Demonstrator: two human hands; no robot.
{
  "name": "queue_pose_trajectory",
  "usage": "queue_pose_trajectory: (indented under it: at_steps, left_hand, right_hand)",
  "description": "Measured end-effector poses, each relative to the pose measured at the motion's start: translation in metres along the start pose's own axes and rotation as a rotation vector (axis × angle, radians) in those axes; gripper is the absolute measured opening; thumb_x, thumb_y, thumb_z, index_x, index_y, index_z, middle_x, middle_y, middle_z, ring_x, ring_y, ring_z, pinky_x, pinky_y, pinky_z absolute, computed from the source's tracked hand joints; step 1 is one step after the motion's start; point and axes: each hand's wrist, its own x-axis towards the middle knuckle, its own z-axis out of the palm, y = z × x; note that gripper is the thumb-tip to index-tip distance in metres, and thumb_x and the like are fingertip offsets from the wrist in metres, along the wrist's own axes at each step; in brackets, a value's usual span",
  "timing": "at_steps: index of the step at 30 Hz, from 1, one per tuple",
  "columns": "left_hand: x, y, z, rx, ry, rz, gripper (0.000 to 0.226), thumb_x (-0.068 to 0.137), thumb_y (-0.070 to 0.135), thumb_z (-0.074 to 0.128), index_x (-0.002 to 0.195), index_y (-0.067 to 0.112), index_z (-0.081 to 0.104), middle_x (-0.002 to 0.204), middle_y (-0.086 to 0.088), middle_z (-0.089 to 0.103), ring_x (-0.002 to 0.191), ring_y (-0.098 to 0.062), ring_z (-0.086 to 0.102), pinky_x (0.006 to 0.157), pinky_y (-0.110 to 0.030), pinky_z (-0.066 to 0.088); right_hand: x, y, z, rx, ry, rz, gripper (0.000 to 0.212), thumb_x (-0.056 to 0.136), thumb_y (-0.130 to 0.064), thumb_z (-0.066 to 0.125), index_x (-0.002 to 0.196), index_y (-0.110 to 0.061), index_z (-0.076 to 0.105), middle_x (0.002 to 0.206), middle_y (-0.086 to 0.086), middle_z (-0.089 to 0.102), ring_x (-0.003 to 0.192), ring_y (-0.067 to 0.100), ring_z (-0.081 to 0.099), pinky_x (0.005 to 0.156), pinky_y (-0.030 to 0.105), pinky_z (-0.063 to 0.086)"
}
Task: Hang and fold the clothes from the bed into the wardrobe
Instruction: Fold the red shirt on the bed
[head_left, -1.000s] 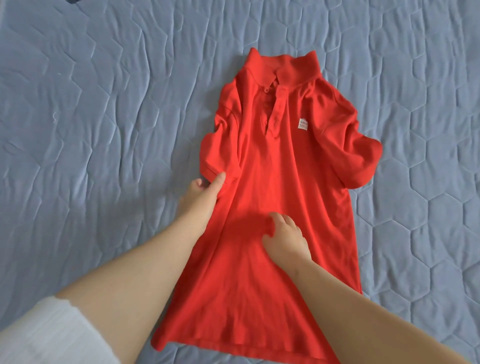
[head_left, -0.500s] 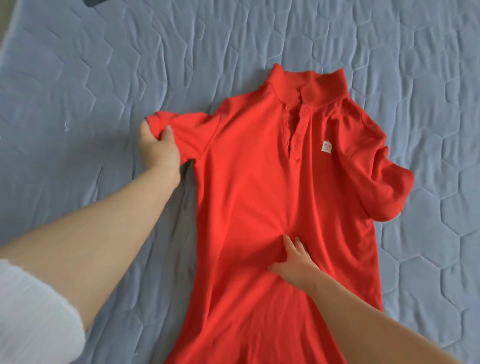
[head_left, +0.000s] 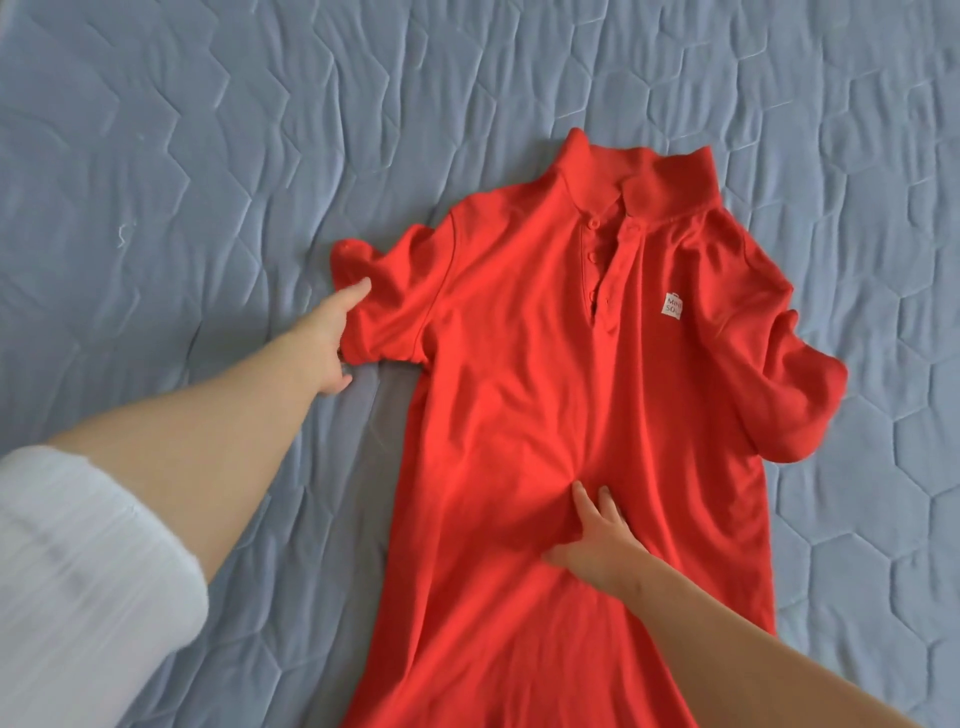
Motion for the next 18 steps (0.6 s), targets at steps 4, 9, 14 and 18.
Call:
queue_pose_trajectory:
  at_steps: [4, 9, 14, 18]
  left_hand:
    - [0.006, 0.017, -0.008, -0.121, -0.063, 0.030, 0.028, 0.077, 0.049, 0.065, 0.088, 0.023, 0.061, 0.079, 0.006, 0.070, 0.076, -0.012, 0.066, 0.076, -0.029, 0.048]
    - [0.012, 0.016, -0.004, -0.165, -0.078, 0.130, 0.017, 0.094, 0.021, 0.049, 0.103, 0.015, 0.061, 0.081, -0.002, 0.073, 0.067, -0.014, 0.068, 0.067, -0.029, 0.056]
    - [0.019, 0.012, -0.003, -0.143, 0.302, 0.224, 0.040, 0.091, 0.018, 0.054, 0.129, 0.007, 0.051, 0.127, -0.011, 0.057, 0.109, -0.025, 0.059, 0.095, -0.041, 0.047]
    - [0.006, 0.020, 0.021, 0.078, 0.465, 0.477, 0.036, 0.090, 0.014, 0.052, 0.124, 0.003, 0.047, 0.126, -0.015, 0.056, 0.114, -0.028, 0.055, 0.095, -0.036, 0.044]
  right_hand:
    - [0.000, 0.001, 0.000, 0.036, 0.004, -0.001, 0.098, 0.079, -0.034, 0.066, 0.149, -0.031, -0.003, 0.156, 0.001, -0.018, 0.145, 0.020, -0.012, 0.118, 0.032, 0.011]
    - [-0.001, 0.000, 0.001, 0.027, 0.005, 0.004, 0.100, 0.079, -0.033, 0.067, 0.149, -0.032, -0.006, 0.156, 0.001, -0.020, 0.144, 0.021, -0.014, 0.117, 0.031, 0.009]
    - [-0.002, -0.001, 0.003, 0.020, 0.003, 0.016, 0.102, 0.079, -0.032, 0.066, 0.148, -0.033, -0.009, 0.155, 0.000, -0.023, 0.144, 0.021, -0.017, 0.116, 0.032, 0.006]
    - [-0.002, 0.001, 0.004, 0.028, -0.022, 0.017, 0.103, 0.079, -0.033, 0.067, 0.148, -0.034, -0.009, 0.155, 0.000, -0.024, 0.143, 0.022, -0.018, 0.117, 0.032, 0.006]
